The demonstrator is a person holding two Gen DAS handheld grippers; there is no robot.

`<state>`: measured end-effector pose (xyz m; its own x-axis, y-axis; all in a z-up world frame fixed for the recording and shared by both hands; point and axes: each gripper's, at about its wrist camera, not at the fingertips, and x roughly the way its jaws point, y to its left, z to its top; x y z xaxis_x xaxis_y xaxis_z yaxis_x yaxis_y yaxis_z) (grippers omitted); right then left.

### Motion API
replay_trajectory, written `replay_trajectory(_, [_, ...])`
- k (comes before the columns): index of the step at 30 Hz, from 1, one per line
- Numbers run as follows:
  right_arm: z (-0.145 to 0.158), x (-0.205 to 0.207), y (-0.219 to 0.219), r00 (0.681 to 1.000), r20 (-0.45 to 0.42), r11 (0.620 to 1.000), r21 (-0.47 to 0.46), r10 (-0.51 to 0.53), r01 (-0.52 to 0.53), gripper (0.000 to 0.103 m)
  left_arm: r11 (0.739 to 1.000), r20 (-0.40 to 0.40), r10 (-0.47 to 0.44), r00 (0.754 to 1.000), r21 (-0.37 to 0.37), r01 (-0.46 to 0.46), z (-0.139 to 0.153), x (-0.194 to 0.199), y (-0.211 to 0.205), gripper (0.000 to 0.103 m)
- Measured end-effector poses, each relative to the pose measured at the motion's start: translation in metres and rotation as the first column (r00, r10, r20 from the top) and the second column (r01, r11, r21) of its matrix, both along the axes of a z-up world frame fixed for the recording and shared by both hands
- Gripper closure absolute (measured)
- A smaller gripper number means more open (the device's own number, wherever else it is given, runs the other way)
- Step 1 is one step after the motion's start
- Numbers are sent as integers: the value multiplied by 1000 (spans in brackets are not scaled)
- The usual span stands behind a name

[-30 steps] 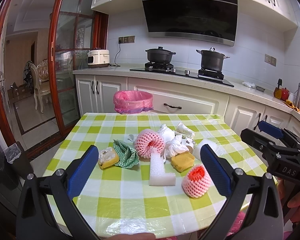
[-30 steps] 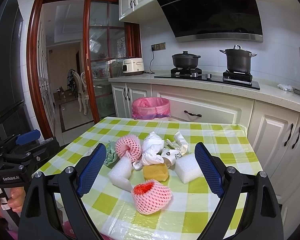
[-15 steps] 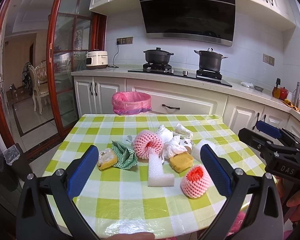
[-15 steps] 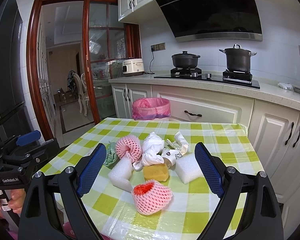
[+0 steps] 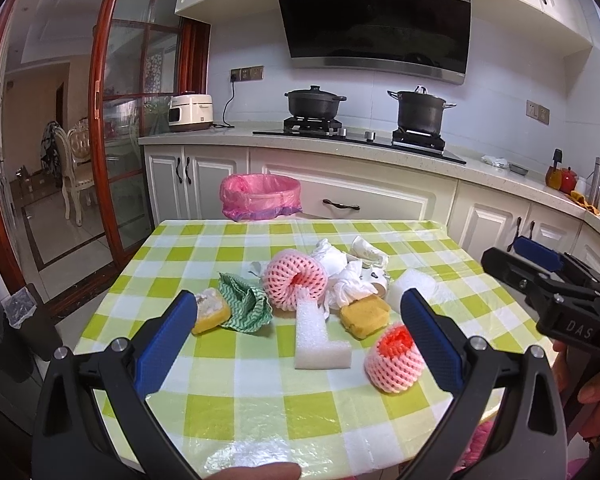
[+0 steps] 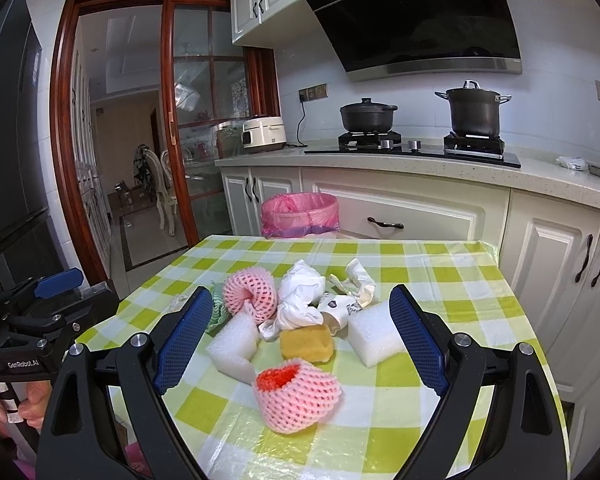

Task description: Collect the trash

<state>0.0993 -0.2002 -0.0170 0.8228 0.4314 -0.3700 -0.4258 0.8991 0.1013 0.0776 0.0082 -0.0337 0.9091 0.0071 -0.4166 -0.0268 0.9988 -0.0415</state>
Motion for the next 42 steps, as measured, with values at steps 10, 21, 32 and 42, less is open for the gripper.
replay_trajectory(10, [-7, 34, -19, 998, 3, 997, 23, -67, 67, 18, 1000, -20, 21, 1000, -13, -21, -5, 24, 5, 4])
replay_trajectory(21, [-57, 73, -35, 978, -136, 986, -75, -160, 151, 18, 996, -115, 87, 990, 38, -83, -41, 64, 22, 4])
replay_trajectory(32, [-104, 159, -31, 905, -385, 978, -164, -182, 127, 18, 987, -357, 147, 922, -3, -158, -100, 126, 70, 5])
replay_trajectory(42, [-132, 208, -10, 883, -454, 978, -206, -122, 29, 23, 989, -434, 16, 901, -126, -78, -118, 133, 74, 6])
